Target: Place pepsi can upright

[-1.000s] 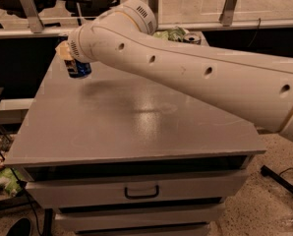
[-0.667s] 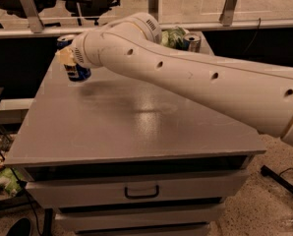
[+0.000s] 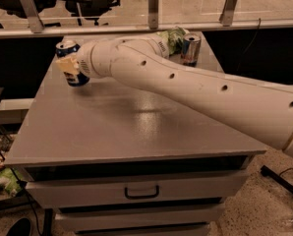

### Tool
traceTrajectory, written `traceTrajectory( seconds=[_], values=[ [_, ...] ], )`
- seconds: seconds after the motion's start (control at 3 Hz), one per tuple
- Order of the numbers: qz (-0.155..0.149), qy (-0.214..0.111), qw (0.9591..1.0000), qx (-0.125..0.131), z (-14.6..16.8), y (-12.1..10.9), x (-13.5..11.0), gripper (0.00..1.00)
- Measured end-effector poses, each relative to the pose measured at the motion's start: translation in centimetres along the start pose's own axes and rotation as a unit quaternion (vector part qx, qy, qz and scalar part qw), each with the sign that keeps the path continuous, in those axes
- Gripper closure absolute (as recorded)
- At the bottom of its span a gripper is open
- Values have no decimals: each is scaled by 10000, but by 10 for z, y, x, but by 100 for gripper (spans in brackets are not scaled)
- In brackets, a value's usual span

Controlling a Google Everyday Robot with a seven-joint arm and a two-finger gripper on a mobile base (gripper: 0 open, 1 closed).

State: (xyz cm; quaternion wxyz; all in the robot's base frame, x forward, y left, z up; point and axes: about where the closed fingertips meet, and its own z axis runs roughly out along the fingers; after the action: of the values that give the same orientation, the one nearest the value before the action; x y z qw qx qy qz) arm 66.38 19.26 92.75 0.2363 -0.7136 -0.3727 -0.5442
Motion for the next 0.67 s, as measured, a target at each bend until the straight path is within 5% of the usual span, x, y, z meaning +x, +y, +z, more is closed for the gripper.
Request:
traceTrajectory(
  seconds=[0.67],
  values=[
    [-77, 230, 9997, -13, -6, 0, -13, 38]
  ],
)
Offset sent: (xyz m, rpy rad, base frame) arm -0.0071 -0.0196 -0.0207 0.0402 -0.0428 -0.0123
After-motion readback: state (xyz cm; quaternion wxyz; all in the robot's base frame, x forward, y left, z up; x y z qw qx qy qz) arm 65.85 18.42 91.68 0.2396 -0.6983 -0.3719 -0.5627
